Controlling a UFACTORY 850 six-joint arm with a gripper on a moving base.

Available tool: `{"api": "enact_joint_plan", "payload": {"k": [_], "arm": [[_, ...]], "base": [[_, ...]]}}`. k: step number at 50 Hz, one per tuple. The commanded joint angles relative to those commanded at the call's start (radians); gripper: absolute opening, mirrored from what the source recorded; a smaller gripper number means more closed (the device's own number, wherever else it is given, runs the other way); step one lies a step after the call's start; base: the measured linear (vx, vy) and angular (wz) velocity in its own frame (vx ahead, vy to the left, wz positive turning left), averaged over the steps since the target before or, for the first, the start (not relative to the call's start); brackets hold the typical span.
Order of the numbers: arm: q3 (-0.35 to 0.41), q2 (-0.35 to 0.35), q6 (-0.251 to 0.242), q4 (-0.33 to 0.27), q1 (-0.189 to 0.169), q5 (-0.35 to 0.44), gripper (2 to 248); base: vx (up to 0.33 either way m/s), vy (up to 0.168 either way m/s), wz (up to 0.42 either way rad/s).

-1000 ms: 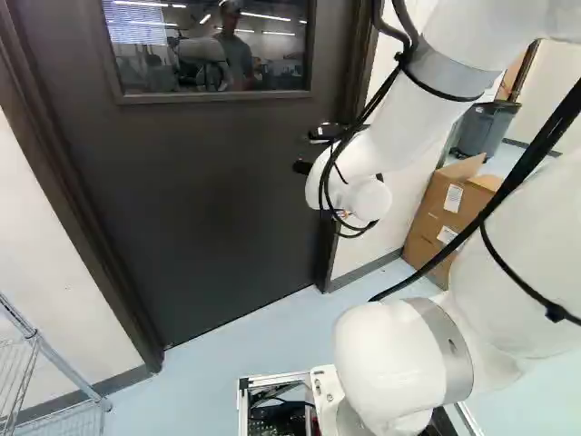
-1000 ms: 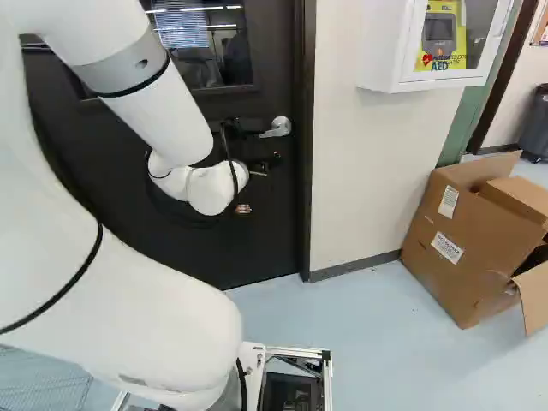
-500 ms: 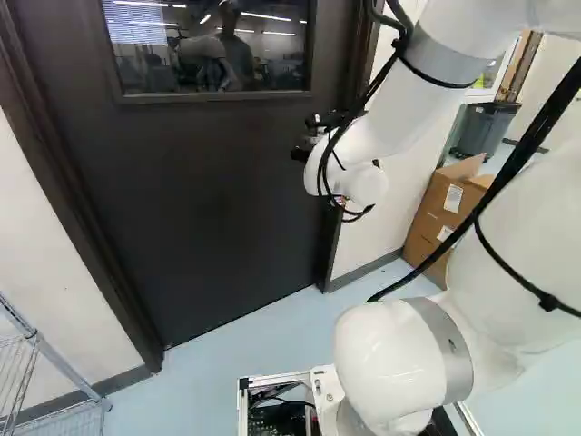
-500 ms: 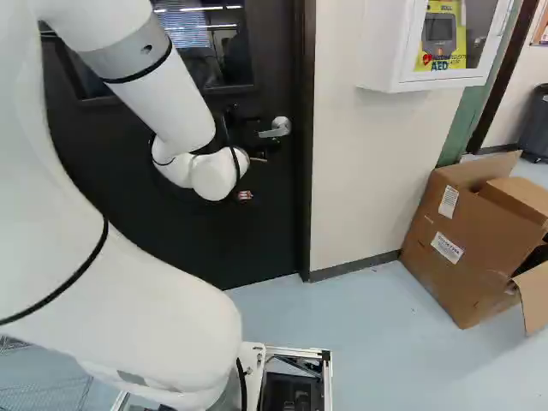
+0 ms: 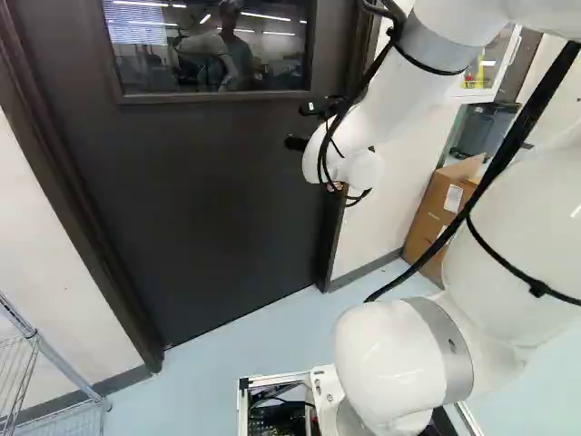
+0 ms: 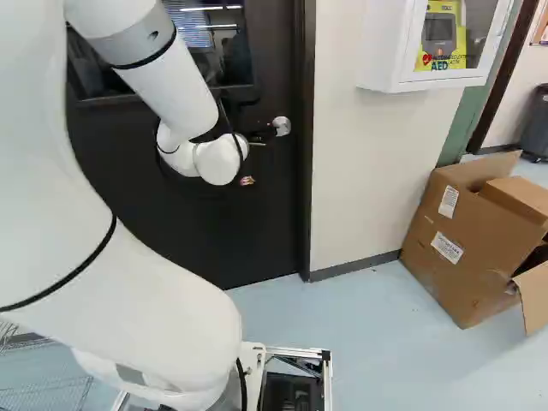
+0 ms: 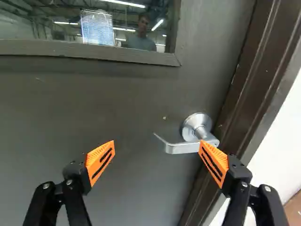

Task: Open the door and move inside

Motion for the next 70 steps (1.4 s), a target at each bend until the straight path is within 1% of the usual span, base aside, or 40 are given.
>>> {"api": "enact_joint_plan", "payload": {"k": [9, 15, 31, 59, 70], "arm": [[-0.035, -0.018, 0.0, -0.037, 0.0, 0.0, 247], [-0.051, -0.032, 0.0, -0.046, 0.001, 0.0, 247], [-0.085, -0.068, 0.0, -0.048, 0.005, 0.0, 247], [-0.126, -0.169, 0.0, -0.048, 0.014, 0.0, 247], [-0.13, -0.197, 0.0, -0.048, 0.015, 0.0, 247]], "base": [[0.0, 0.0, 0.0], [0.0, 0.0, 0.0], [0.0, 0.0, 0.0], [0.0, 0.0, 0.0], [0.0, 0.0, 0.0]]}}
